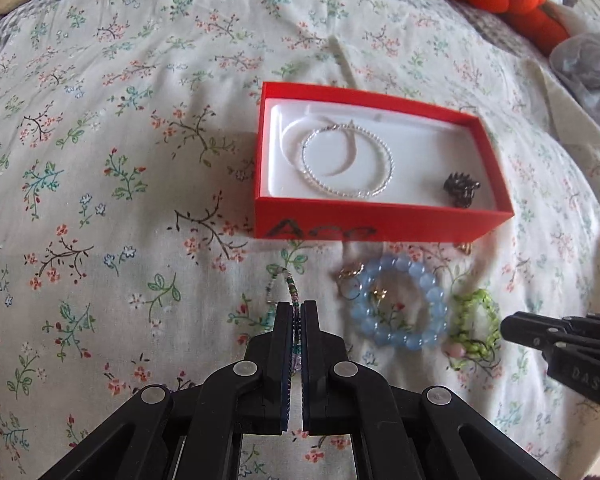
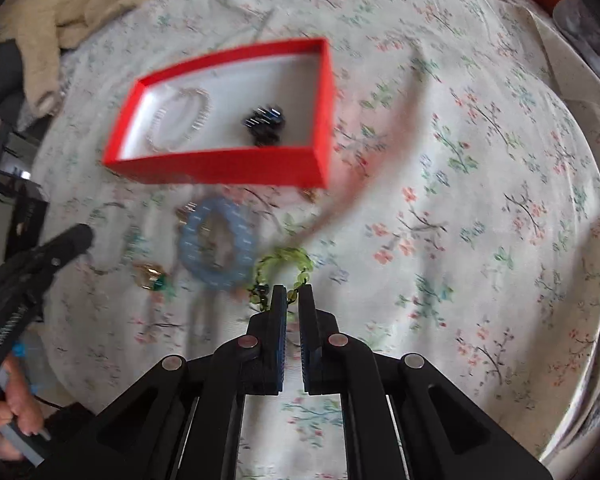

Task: Organize jewelry
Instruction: 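Grasp and lift the yellow-green beaded bracelet with the right gripper while the left holds its bracelet, then carry both bracelets over the red box and open both grippers to drop them, then grasp the gold heart ring with the left gripper, then grasp the light blue bead bracelet with the right gripper while the left lifts the ring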

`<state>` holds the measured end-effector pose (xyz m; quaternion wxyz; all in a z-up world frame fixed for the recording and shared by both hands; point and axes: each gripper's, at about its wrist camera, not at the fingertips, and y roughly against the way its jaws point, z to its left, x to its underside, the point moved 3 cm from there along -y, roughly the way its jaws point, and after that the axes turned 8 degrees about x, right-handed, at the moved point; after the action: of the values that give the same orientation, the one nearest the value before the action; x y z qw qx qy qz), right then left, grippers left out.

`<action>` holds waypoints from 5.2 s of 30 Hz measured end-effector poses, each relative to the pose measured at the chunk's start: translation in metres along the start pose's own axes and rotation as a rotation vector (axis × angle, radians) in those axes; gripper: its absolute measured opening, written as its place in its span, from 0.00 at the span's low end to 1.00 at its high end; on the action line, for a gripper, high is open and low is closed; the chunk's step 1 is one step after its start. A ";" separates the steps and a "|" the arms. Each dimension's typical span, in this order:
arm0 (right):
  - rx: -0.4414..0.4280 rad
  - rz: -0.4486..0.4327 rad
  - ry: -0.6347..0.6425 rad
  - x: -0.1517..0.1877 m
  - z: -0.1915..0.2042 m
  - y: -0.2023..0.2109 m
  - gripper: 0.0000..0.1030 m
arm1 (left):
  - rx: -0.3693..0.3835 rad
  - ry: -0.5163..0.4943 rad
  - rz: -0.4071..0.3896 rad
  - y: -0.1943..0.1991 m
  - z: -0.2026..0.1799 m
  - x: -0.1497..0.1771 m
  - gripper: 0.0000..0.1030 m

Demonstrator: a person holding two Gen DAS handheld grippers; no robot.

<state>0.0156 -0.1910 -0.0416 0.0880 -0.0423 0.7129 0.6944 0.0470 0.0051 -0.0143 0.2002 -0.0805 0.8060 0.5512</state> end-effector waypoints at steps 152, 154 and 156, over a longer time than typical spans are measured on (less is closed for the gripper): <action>-0.244 -0.129 -0.105 -0.010 0.032 0.024 0.12 | 0.004 0.027 0.010 0.003 0.009 0.002 0.29; -0.255 -0.153 -0.105 -0.008 0.031 0.035 0.12 | 0.011 0.025 -0.007 0.007 0.006 0.000 0.29; -0.269 -0.177 -0.112 -0.007 0.029 0.045 0.12 | 0.022 0.025 -0.024 0.011 0.003 -0.001 0.29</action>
<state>0.0162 -0.1615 0.0037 0.1821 -0.0777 0.6011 0.7743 0.0446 0.0125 -0.0054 0.1976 -0.0950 0.8133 0.5389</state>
